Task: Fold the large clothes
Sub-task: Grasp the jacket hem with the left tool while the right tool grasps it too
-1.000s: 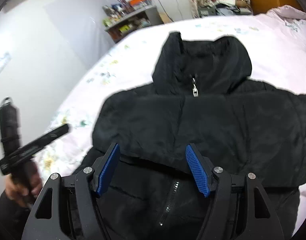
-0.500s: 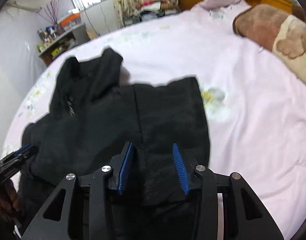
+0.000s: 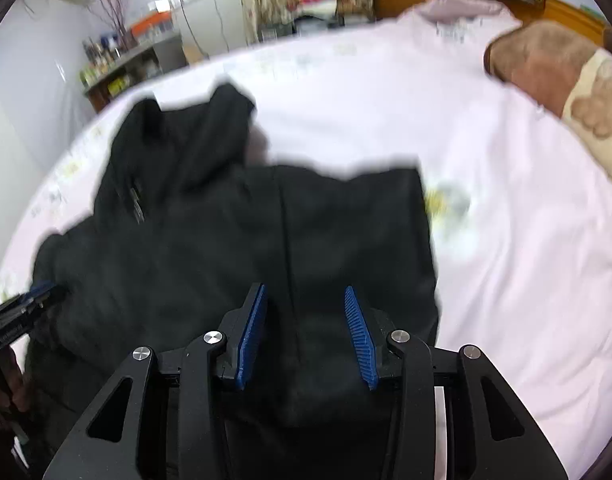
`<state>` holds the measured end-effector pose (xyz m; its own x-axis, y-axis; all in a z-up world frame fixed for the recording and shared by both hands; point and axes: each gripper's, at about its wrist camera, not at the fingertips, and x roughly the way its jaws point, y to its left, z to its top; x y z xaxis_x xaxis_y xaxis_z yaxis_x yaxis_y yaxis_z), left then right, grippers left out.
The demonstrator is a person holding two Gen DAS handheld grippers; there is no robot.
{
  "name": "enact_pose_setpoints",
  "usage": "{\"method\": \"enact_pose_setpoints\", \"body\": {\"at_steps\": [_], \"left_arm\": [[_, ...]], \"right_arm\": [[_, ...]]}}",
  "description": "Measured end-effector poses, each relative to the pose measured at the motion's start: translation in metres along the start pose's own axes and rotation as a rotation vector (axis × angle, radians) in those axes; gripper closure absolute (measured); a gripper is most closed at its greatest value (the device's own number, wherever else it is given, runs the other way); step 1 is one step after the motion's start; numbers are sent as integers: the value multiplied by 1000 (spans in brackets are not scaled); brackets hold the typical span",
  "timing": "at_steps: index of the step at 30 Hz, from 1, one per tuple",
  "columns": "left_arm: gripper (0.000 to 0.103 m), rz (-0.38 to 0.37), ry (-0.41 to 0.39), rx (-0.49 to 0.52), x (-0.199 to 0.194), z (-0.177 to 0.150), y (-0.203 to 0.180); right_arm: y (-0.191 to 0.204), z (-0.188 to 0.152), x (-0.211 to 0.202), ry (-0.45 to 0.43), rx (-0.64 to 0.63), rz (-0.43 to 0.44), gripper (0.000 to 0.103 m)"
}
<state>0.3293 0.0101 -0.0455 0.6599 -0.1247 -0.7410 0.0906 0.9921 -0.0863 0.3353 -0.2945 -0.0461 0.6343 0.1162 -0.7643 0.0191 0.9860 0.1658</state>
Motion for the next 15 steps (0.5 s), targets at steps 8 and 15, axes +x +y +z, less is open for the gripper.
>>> {"method": "enact_pose_setpoints", "body": {"at_steps": [8,15], "left_arm": [[56,97,71,23,62,-3,18],[58,120,53,55,60,-5,7]], "right_arm": [[12,15,60,99,-48,-45,61],[9,0,67,95,-42,-59,61]]}}
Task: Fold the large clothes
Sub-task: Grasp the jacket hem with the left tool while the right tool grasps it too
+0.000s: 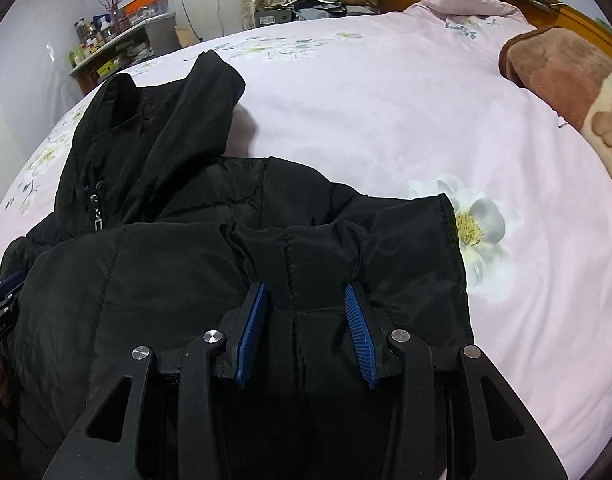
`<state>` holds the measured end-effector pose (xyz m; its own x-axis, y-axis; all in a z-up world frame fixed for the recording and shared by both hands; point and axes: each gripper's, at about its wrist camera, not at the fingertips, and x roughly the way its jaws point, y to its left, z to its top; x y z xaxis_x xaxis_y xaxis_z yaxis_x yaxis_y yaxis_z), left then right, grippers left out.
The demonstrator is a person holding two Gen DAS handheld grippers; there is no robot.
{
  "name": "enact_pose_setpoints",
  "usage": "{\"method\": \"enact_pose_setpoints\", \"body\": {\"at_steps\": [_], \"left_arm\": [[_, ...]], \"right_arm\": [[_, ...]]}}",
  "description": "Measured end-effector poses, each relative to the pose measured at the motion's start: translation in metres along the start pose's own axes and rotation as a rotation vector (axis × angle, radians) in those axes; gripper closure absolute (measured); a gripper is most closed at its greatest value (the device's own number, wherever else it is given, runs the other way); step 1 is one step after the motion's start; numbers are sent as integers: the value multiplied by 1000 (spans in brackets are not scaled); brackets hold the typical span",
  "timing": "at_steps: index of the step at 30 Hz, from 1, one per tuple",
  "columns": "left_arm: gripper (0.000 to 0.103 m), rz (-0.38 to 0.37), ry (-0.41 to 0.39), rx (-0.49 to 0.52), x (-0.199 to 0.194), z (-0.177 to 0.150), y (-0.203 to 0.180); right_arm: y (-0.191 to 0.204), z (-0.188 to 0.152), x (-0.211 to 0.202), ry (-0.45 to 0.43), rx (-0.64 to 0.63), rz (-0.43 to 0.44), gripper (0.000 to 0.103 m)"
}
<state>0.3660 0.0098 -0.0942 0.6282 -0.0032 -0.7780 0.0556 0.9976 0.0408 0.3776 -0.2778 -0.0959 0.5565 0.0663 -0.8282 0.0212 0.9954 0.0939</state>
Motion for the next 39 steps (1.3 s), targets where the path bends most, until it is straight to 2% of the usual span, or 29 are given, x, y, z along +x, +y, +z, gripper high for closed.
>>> {"method": "enact_pose_setpoints", "body": {"at_steps": [2,5,7,10,14,17,19,22,25,26,27,28,29,30,35,39], "left_arm": [[60,-19,4,-9,-11,7,2],[59,-81,-53,-20,-39,20,10],[58,-103,-85,-15,-50,38,13],[54,-133,-92,-17,-47,74,11],[44,-139,-90,7,-24,125,2],[42,-141,-42,-27,11,158,1],[42,-119,-17,-54,32,168,3],[42,-116,37,-87,67,177,5],[43,-150,76,-105,93,177,3],[55,-161,84,-111,98,177,2],[81,-171,87,-115,102,177,2],[93,-175,92,-112,104,175,1],[97,-182,82,-112,101,173,1],[99,-189,56,-108,95,169,2],[100,-214,-47,-141,42,154,24],[100,-248,-110,-177,-9,134,37]], "right_arm": [[5,7,-10,-4,-14,-21,61],[13,25,-40,-82,-25,40,61],[22,38,-49,-108,-47,60,61],[38,67,-45,-102,-65,112,61],[63,111,-29,-98,-115,142,61],[79,140,-12,-96,-135,144,61],[86,156,5,-70,-130,153,61],[93,178,33,-48,-128,118,61],[102,194,60,-6,-144,92,61],[103,197,68,11,-152,76,61],[104,200,79,34,-154,57,61],[102,200,83,49,-145,64,62],[100,198,85,58,-134,75,83],[99,196,83,55,-137,74,95],[90,181,29,-66,-154,113,96],[81,160,-29,-154,-138,150,96]]}}
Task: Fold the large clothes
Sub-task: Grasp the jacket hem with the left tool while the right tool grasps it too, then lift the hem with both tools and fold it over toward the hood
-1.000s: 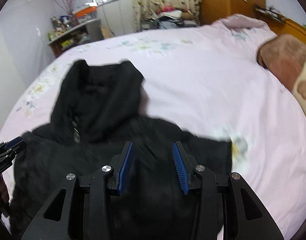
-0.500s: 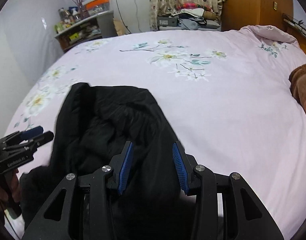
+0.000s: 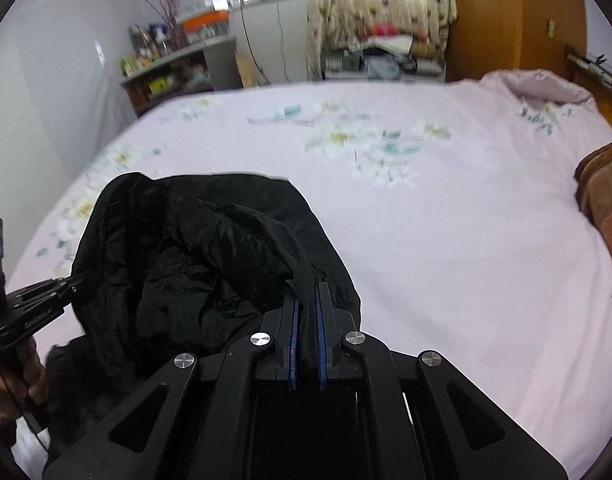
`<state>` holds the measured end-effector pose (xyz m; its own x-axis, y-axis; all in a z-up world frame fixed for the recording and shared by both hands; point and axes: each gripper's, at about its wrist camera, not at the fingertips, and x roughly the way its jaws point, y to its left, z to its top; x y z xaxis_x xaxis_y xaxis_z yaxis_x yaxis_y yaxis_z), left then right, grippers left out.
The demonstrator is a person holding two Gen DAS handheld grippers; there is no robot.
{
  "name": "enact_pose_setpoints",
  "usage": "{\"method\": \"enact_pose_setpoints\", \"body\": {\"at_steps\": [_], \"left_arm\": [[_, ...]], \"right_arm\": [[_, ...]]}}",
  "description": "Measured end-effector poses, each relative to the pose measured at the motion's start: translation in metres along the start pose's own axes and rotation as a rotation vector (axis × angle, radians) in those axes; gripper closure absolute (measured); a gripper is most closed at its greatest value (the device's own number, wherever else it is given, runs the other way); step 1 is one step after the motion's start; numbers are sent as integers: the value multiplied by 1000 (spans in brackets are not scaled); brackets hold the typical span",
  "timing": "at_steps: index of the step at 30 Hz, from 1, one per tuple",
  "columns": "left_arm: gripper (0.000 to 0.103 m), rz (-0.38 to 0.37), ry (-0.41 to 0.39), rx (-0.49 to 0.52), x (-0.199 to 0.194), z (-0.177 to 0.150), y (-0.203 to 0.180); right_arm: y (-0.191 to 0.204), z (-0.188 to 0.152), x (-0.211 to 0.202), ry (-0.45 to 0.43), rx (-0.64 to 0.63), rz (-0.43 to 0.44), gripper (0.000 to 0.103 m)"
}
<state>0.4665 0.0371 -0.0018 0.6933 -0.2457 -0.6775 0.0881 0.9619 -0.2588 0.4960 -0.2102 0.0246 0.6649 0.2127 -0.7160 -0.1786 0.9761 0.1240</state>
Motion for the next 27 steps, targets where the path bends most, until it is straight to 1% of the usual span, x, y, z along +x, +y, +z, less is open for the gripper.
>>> {"method": "enact_pose_setpoints", "body": {"at_steps": [2,4,6,8,11,13,17,19,22,24,25,27], "left_arm": [[100,-17,-20,-22,-23,-9,-1],[100,-26,-32,-36,-43,-20,-2],[100,-40,-35,-53,-60,-32,1],[100,-46,-33,-54,-73,-47,2],[100,-36,-8,-40,-86,-71,2],[99,-33,23,-42,-90,-87,5],[99,-18,79,-56,-103,-123,13],[99,-2,104,-51,-112,-139,17],[99,7,121,-64,-129,-160,27],[99,18,124,-86,-140,-169,36],[99,15,119,-104,-147,-173,40],[99,18,106,-125,-155,-175,42]], "right_arm": [[3,-16,-33,-35,0,5,96],[2,-33,-56,-53,17,8,96],[-2,-46,-69,-57,44,7,97],[-9,-70,-85,-52,90,13,97],[-12,-101,-95,-22,121,16,97],[-15,-121,-100,6,141,23,97],[-22,-159,-102,81,175,38,97],[-24,-172,-104,109,179,43,97],[-27,-185,-110,136,173,41,96],[-31,-193,-120,130,186,46,91],[-33,-195,-124,124,197,58,85],[-37,-196,-132,117,228,77,85]]}}
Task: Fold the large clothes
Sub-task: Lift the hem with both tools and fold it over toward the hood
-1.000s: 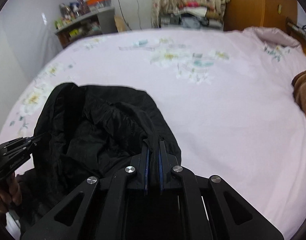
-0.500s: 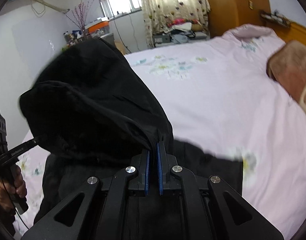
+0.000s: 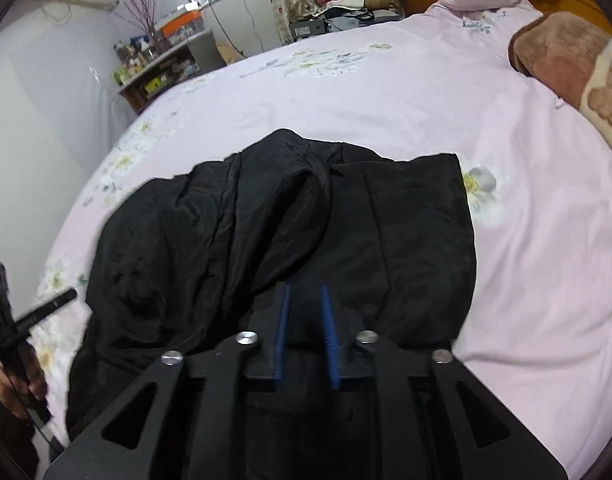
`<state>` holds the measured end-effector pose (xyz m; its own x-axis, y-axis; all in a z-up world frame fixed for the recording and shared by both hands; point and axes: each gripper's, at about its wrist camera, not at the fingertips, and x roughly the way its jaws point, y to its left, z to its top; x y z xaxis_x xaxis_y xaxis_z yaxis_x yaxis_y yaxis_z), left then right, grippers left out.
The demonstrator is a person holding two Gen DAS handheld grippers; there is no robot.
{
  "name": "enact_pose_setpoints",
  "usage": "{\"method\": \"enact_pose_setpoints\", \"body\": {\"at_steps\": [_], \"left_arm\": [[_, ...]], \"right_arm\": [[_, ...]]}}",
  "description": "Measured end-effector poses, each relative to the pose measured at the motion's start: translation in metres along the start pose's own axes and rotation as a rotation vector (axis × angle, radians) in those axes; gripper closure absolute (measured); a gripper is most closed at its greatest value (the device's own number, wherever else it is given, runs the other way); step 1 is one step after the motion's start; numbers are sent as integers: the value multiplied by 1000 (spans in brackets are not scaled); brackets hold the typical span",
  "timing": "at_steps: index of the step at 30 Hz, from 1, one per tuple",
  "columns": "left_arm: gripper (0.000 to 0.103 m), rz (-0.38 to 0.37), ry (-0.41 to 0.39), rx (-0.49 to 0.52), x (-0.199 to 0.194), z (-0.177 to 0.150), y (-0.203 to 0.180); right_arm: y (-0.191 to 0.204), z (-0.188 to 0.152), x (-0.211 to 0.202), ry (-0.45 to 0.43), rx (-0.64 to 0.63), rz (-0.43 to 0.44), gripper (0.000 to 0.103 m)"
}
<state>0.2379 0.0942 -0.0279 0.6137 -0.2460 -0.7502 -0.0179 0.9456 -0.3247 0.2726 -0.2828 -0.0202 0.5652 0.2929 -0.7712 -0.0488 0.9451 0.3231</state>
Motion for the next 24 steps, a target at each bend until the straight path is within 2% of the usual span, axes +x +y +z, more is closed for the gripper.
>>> {"method": "enact_pose_setpoints", "body": {"at_steps": [4,8,11,12,14,16,20,24], "left_arm": [[99,-47,-48,27,-4,17,-22],[99,-98,-65,102,9,32,-56],[99,-100,-31,156,37,30,-74],[99,-87,-12,167,47,26,-76],[99,-51,49,171,74,13,-71],[99,-7,100,147,94,-2,-58],[99,-57,52,102,100,-24,-35],[99,-46,80,104,96,-18,-37]], "right_arm": [[11,5,-3,-11,42,79,78],[43,8,10,-12,-16,111,78],[66,1,28,3,-73,136,78],[71,-4,41,33,-89,128,78],[79,-21,72,116,-120,94,78],[76,-40,91,148,-115,75,78],[66,-66,108,161,-55,108,78],[73,-67,105,158,-98,84,78]]}}
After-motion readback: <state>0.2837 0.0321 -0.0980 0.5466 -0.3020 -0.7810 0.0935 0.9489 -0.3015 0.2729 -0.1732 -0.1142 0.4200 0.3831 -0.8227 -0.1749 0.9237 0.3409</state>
